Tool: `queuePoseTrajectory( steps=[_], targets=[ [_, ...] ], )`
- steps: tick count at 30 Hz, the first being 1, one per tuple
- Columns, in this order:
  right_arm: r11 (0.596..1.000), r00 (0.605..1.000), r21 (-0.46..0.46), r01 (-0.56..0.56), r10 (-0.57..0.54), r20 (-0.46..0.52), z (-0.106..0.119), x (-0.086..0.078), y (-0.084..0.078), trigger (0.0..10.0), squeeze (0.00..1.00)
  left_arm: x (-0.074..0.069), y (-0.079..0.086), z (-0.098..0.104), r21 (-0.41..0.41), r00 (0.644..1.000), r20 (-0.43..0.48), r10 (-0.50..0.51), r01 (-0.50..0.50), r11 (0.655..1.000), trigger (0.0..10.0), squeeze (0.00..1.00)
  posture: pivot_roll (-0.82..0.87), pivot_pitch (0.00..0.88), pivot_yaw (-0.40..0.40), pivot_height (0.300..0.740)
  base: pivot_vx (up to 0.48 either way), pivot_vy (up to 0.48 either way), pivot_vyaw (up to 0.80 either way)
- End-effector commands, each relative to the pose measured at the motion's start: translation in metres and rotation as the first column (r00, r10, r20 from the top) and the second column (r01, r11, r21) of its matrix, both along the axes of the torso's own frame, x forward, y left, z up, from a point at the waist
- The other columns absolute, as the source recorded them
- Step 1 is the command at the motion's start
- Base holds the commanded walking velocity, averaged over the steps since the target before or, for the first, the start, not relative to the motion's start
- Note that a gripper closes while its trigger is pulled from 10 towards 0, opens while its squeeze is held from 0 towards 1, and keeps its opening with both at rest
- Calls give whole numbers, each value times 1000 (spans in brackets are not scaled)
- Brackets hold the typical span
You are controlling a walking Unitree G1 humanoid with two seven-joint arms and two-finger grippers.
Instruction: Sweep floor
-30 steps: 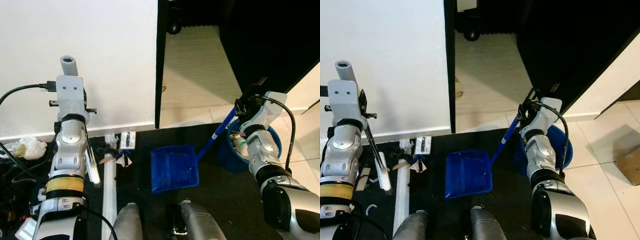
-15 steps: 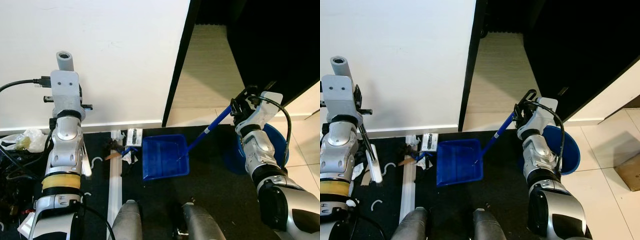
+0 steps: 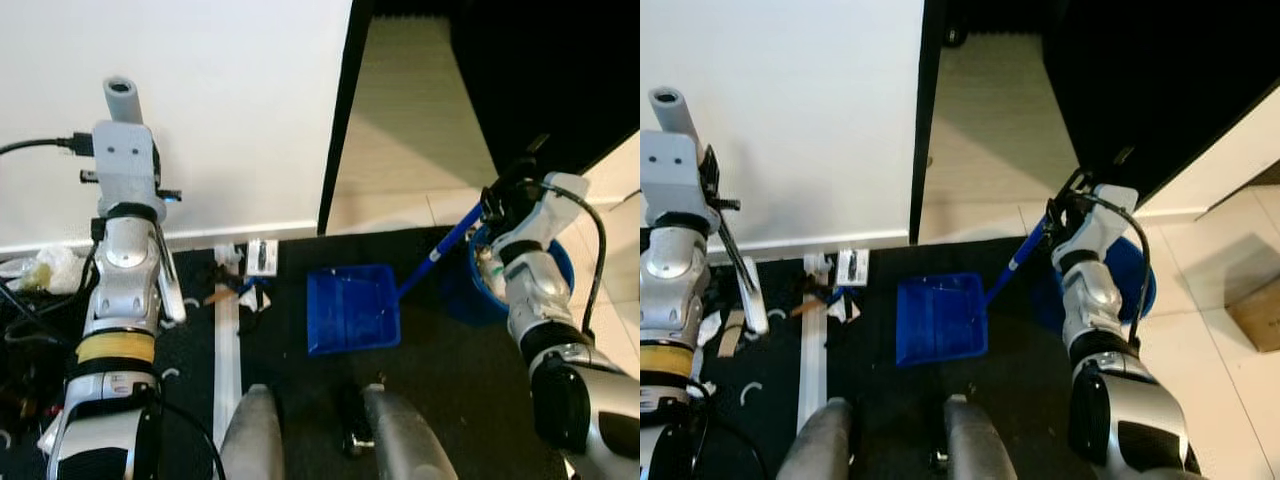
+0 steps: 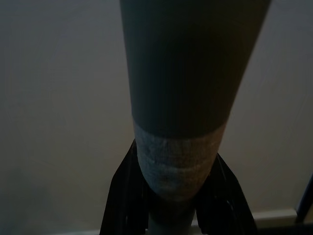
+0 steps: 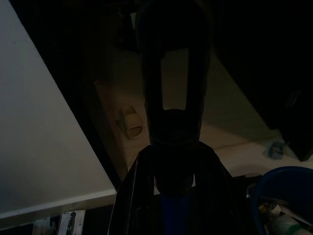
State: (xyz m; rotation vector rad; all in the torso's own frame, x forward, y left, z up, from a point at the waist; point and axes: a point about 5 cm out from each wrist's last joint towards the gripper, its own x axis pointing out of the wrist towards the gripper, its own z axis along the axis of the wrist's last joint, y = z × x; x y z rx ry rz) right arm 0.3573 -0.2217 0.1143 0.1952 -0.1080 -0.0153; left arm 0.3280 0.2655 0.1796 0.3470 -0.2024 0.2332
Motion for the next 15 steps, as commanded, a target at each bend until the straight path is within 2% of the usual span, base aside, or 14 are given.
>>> queuePoseTrajectory(
  steps=[1, 3, 9, 15],
  targets=[
    [999, 997, 20, 38, -39, 67, 12, 1, -10, 10000, 0, -3, 8, 10, 30, 999, 41, -18, 17, 999, 10000, 0, 124, 338, -95, 740, 0, 0, 0],
    [999, 996, 24, 38, -40, 86, 19, 4, -10, 10000, 0, -3, 11, 13, 47, 998, 49, -25, 22, 999, 10000, 0, 125, 363, -95, 740, 0, 0, 0],
    [999, 987, 16, 30, -33, 160, 56, 21, -13, 10000, 0, -5, 22, 34, 70, 989, 142, -49, 39, 997, 10000, 0, 135, 442, -112, 740, 0, 0, 0],
    [1000, 986, -13, 8, -5, 168, 67, 28, -4, 10000, 0, -5, 23, 35, 81, 983, 169, -73, 60, 995, 10000, 0, 129, 456, -122, 740, 0, 0, 0]
  ],
)
